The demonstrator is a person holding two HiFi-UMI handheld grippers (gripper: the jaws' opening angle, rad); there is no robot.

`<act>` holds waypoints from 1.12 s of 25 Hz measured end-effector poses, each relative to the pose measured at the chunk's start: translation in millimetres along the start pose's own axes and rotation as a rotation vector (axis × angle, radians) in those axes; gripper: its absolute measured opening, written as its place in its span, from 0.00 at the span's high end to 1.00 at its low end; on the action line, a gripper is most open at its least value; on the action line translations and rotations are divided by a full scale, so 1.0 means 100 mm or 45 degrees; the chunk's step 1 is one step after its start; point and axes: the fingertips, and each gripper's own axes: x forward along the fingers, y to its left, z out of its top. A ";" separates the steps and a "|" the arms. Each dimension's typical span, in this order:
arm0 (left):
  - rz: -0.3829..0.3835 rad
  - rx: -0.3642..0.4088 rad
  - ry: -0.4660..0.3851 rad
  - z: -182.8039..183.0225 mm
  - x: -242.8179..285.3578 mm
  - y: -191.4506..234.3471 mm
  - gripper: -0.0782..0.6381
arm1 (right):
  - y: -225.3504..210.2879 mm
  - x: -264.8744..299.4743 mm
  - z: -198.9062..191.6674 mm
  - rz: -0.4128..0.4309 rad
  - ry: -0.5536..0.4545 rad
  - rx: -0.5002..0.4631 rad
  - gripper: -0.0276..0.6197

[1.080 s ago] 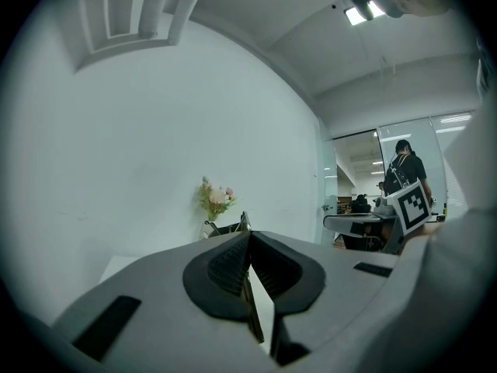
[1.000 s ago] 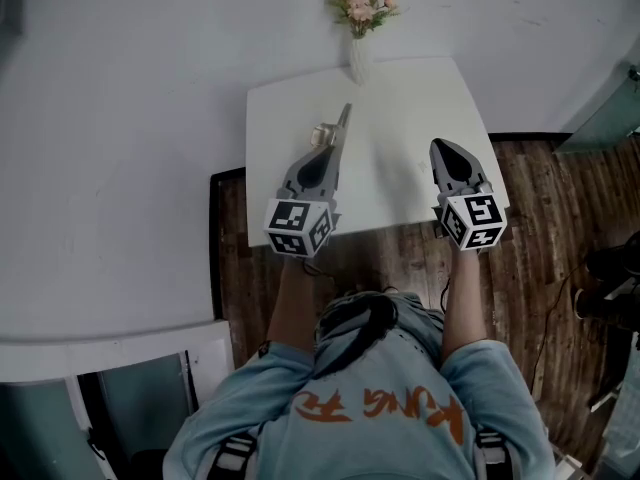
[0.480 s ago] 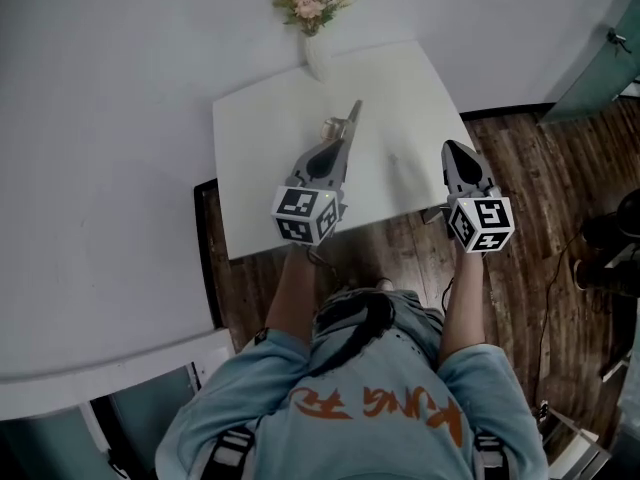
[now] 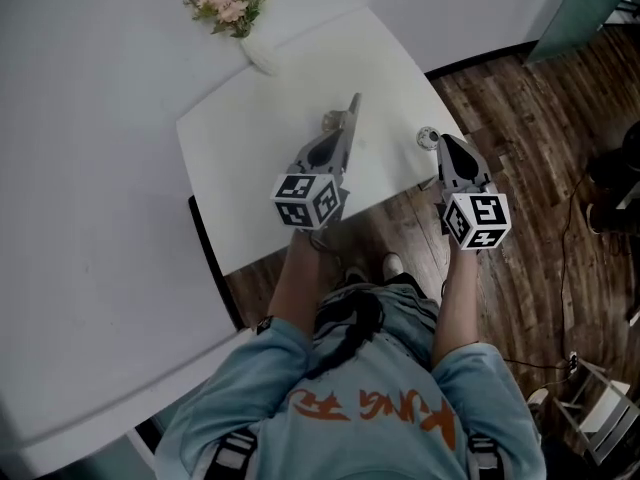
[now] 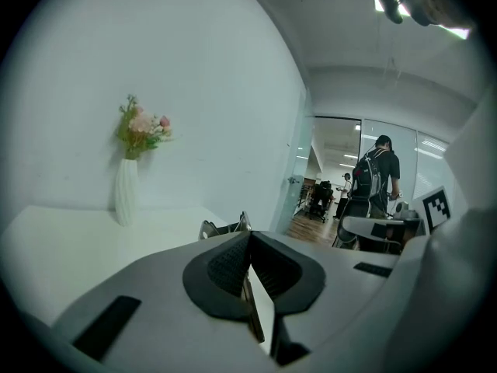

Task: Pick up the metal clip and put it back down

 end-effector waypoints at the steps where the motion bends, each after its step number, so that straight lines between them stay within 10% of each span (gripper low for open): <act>1: -0.011 -0.018 0.020 -0.07 0.10 -0.01 0.85 | -0.04 0.00 -0.07 -0.013 0.010 0.017 0.94; 17: -0.078 -0.220 0.271 -1.12 0.95 0.16 0.85 | -0.49 -0.01 -1.14 -0.113 0.254 0.218 0.94; 28: 0.107 -0.253 0.328 -1.33 0.93 0.53 0.82 | -0.33 0.06 -1.21 -0.065 0.304 0.170 0.94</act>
